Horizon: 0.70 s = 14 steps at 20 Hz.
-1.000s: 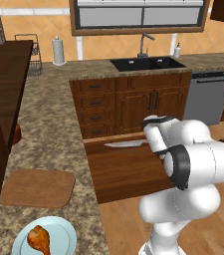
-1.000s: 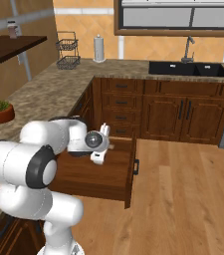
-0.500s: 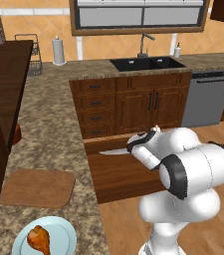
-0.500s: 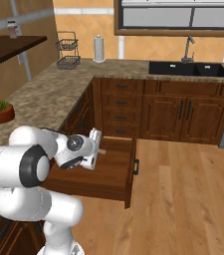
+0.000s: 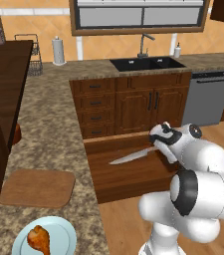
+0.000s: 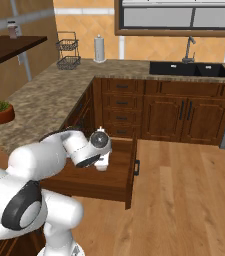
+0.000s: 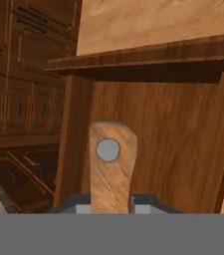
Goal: Pick up the knife from the drawer and place it on the cutting board. Then place the meat from the plate to the cutting board.
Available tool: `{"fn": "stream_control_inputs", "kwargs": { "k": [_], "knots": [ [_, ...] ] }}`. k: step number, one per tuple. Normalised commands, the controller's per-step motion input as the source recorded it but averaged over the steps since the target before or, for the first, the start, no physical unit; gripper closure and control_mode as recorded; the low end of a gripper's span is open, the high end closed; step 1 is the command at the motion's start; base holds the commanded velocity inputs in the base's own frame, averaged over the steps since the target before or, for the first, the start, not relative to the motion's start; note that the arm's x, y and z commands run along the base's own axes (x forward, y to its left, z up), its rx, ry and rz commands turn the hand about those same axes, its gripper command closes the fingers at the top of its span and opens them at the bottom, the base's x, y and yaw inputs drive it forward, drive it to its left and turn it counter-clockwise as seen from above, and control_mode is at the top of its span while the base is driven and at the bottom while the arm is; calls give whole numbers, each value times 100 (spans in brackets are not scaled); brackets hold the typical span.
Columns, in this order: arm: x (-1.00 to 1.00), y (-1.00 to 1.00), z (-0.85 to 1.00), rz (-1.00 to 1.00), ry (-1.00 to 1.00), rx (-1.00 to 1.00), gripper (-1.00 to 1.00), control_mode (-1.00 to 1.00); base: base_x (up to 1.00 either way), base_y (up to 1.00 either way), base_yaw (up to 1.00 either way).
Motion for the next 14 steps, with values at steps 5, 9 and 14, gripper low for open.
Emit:
{"fn": "stream_control_inputs", "kwargs": {
  "k": [5,9,14],
  "knots": [
    [0,12,93,-20,4,-1,100,-100,0,0,0],
    [2,3,7,-4,3,-1,100,-100,0,0,0],
    [-4,-15,0,6,0,0,100,100,-18,-31,22]
  ]
}}
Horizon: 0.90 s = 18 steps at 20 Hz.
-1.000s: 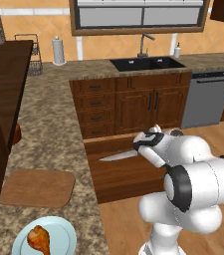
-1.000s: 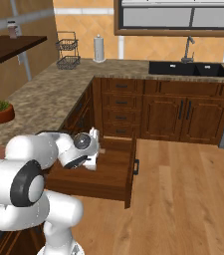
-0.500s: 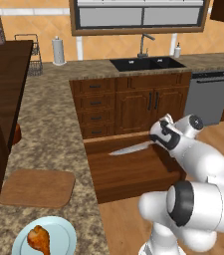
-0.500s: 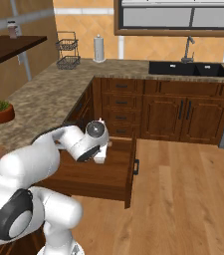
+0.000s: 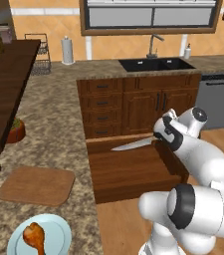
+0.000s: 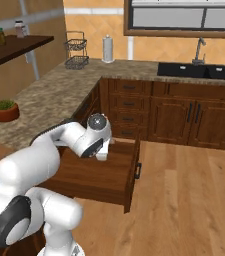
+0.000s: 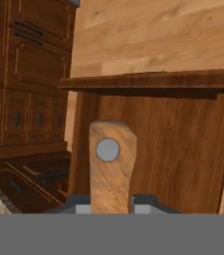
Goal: Pick up the knife from the drawer and place it on the cutting board. Then place the meat from the plate to the cutting board.
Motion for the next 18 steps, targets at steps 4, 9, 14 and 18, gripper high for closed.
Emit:
{"fn": "stream_control_inputs", "kwargs": {
  "k": [4,9,14,18],
  "knots": [
    [0,0,0,0,0,0,100,100,-62,-35,69],
    [0,0,0,0,0,0,100,100,-34,3,86],
    [0,0,0,0,0,0,100,100,-49,20,77],
    [0,0,0,0,0,0,100,100,-32,-28,71]
  ]
}}
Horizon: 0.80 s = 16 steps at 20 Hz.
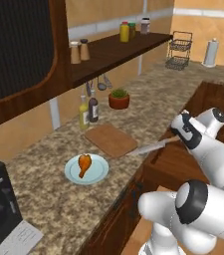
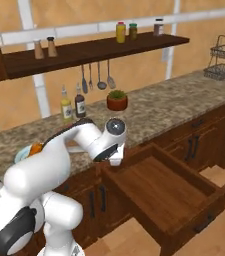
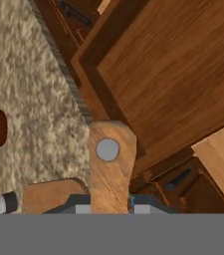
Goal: Pick up the knife from the drawer and place it on the cutting board. Then place the meat from the plate to the cutting board.
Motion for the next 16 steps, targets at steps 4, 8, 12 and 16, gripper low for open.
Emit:
{"fn": "stream_control_inputs", "kwargs": {
  "k": [4,8,12,16],
  "knots": [
    [0,0,0,0,0,0,100,100,12,-31,69],
    [0,0,0,0,0,0,100,100,57,-16,39],
    [0,0,0,0,0,0,100,100,77,9,5],
    [88,5,0,-24,18,0,100,-100,0,0,0]
  ]
}}
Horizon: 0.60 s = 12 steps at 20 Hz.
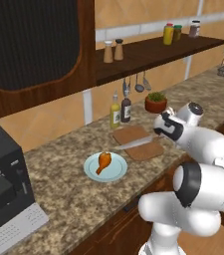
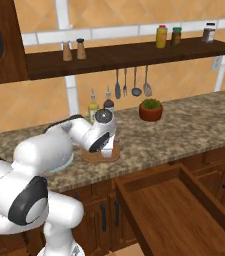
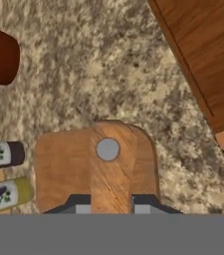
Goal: Pick up the knife from the drawer and place it on the cutting board. Then place the meat from the plate to the cutting board.
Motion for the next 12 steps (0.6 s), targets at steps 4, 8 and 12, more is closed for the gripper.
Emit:
{"fn": "stream_control_inputs", "kwargs": {
  "k": [4,8,12],
  "knots": [
    [73,21,0,-66,16,0,100,-100,0,0,0],
    [9,-2,-34,-69,18,11,100,-100,0,0,0],
    [-6,-6,-61,-58,4,16,100,-100,0,0,0]
  ]
}}
